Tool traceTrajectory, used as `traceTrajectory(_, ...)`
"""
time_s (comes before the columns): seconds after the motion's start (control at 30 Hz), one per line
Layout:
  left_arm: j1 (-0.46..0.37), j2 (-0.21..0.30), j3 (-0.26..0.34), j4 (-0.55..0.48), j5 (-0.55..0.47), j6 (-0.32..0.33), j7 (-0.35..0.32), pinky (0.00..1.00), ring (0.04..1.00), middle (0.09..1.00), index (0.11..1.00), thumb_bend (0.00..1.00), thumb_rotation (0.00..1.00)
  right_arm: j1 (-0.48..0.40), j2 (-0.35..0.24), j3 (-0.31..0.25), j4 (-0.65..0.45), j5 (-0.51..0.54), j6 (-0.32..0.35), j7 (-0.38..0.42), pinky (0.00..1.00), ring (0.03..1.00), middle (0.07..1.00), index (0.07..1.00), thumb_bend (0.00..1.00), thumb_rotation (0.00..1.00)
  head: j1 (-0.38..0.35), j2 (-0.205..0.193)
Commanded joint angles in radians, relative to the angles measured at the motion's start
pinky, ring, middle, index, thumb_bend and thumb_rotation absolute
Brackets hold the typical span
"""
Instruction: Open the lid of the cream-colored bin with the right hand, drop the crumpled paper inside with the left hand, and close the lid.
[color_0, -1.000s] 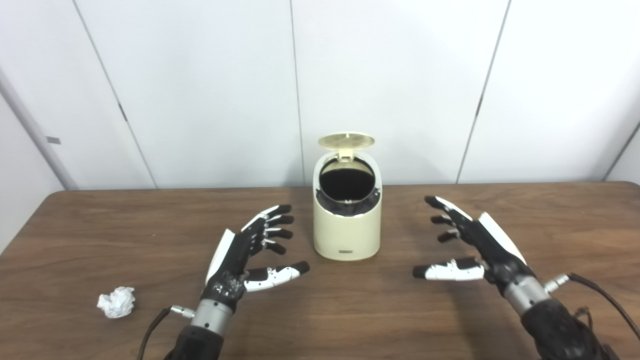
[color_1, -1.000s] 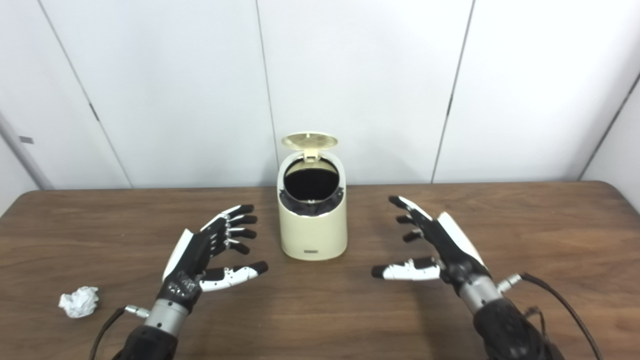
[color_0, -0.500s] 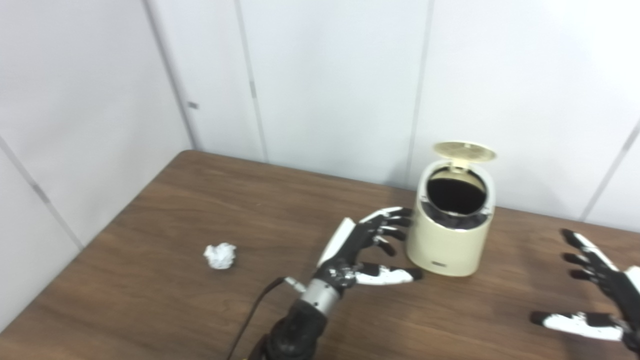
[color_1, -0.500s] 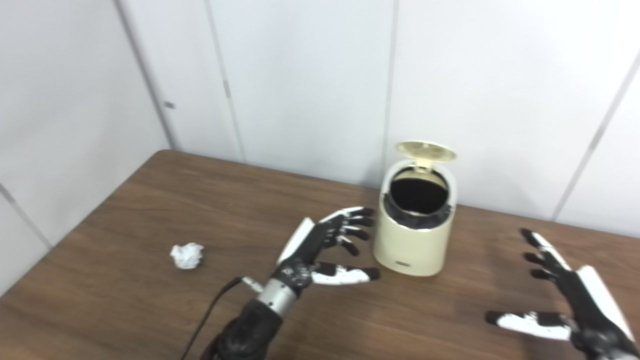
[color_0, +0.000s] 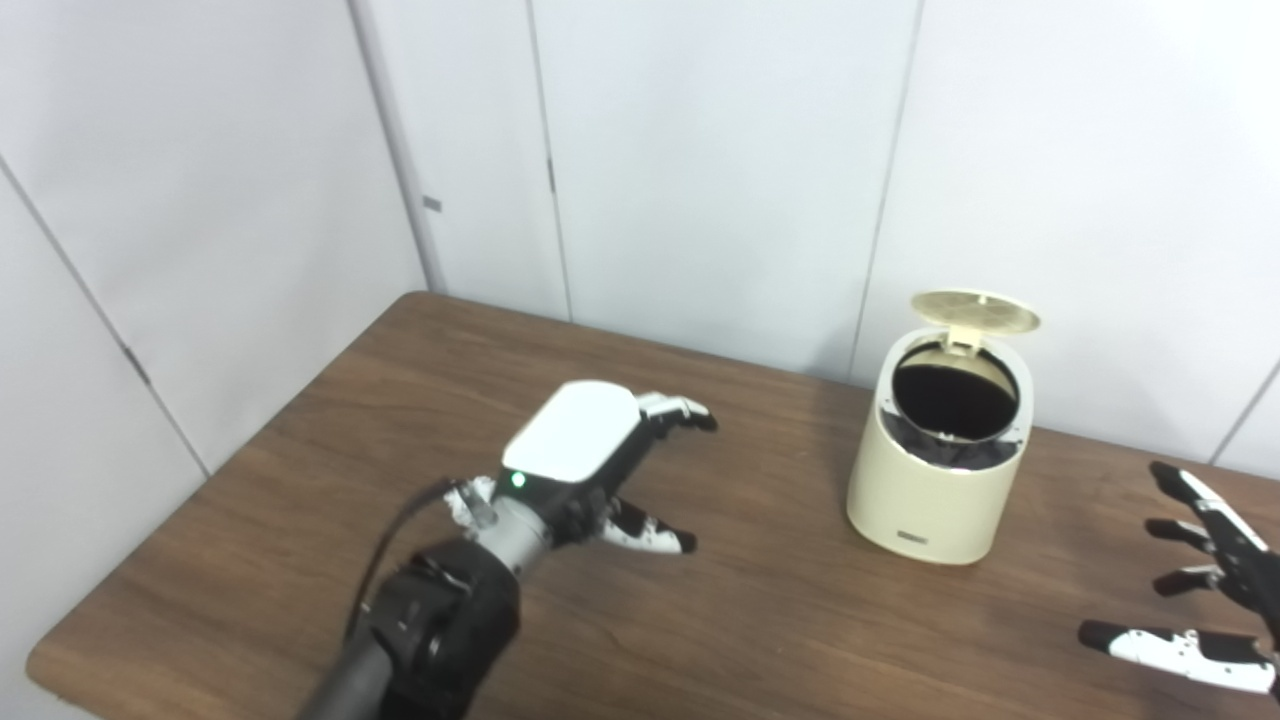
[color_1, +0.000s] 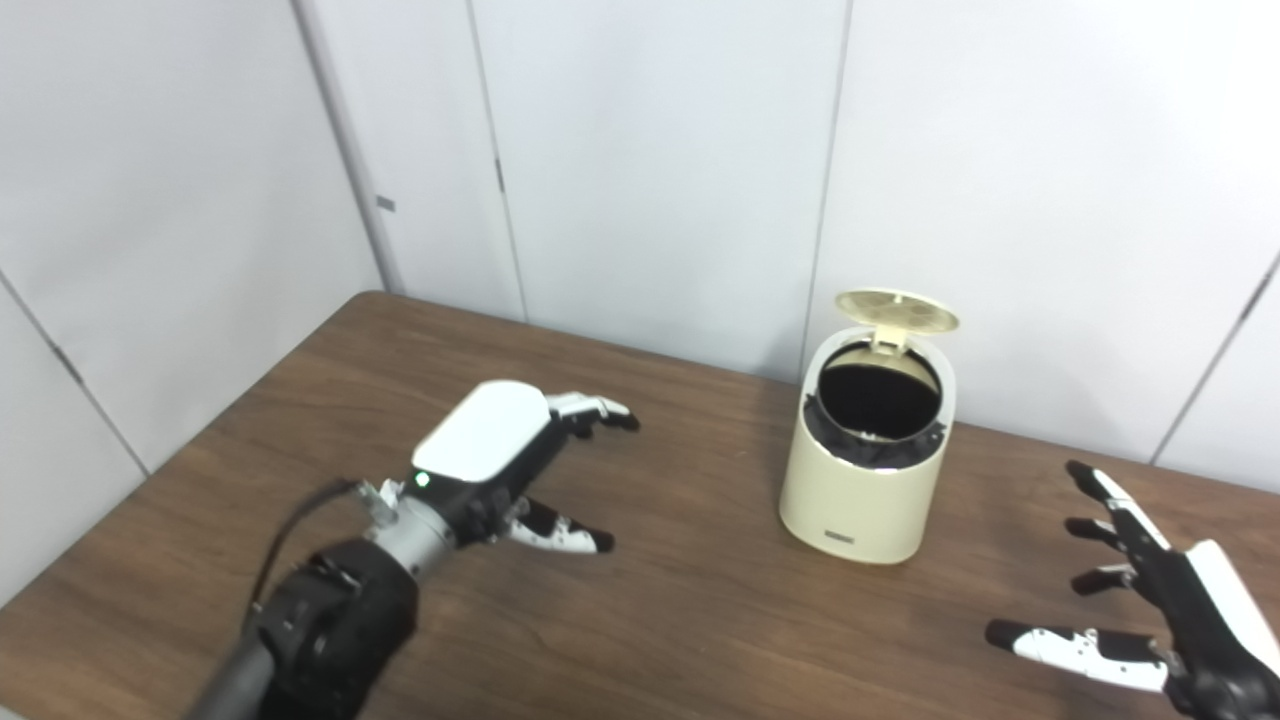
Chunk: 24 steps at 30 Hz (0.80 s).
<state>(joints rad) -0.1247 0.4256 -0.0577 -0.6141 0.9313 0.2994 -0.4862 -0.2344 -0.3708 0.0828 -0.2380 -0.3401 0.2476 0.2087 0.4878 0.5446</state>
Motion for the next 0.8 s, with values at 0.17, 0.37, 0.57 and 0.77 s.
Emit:
traceTrajectory(0.17,-0.051,0.134,0.087,-0.047,0.039,0.033,-0.155,0.50,0.636,0.726,0.695,0.84,0.09,-0.052,-0.025,-0.012,-0.036,-0.013,-0.015,0.004,0.63,0.840,0.917,0.920,0.76,0.21,0.005,0.001)
traceTrajectory(0.37,-0.024,0.211,0.143,0.007,0.052,0.028,-0.189,0.49,0.636,0.718,0.703,0.87,0.09,-0.057,-0.028,-0.015,-0.044,-0.021,-0.004,0.012,0.61,0.834,0.915,0.917,0.76,0.19,0.000,0.006)
traceTrajectory(0.57,0.022,0.266,0.202,0.112,-0.007,-0.017,-0.130,0.59,0.710,0.734,0.707,0.90,0.04,-0.065,-0.026,-0.019,-0.039,-0.017,-0.001,0.018,0.67,0.866,0.927,0.918,0.76,0.19,0.000,0.006)
traceTrajectory(0.77,0.036,0.285,0.224,0.191,-0.047,-0.040,-0.089,0.61,0.721,0.733,0.725,0.91,0.00,-0.067,-0.025,-0.016,-0.033,-0.013,-0.003,0.017,0.62,0.844,0.912,0.912,0.77,0.21,0.000,0.010)
